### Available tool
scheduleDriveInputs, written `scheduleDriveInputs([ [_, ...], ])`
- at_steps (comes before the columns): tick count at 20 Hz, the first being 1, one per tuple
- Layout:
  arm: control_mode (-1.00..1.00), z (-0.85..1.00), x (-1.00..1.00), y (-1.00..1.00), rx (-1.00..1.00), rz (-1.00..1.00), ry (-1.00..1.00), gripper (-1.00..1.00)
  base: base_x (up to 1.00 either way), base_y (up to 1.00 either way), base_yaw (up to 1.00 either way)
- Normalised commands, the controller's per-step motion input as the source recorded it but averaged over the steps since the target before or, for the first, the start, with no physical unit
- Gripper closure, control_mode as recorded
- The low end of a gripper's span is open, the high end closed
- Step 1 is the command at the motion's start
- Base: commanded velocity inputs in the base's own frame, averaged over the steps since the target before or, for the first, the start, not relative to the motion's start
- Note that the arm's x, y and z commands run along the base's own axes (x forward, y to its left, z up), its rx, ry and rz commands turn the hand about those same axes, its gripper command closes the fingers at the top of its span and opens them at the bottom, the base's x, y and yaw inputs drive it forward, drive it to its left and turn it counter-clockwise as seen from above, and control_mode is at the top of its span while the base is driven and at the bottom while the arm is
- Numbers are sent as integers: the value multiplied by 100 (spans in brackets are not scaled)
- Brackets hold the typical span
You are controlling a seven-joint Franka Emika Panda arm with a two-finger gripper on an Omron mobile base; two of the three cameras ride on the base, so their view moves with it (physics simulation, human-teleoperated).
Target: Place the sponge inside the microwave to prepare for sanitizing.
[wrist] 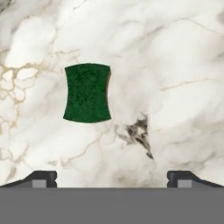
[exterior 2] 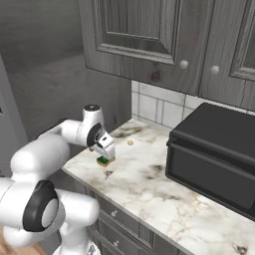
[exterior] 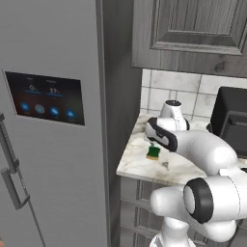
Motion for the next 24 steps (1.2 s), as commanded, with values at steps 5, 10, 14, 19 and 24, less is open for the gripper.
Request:
scheduleDriveInputs([
  [5,-100,-15,35,0,0,0,0,-100,0,0,0],
  [10,-100,-19,39,0,0,0,1,-100,0,0,0],
  [14,-100,-15,57,0,0,0,6,-100,0,0,0],
  [19,-100,-19,37,0,0,0,4,-100,0,0,0],
  [24,-100,-25,0,0,0,0,6,-100,0,0,0],
])
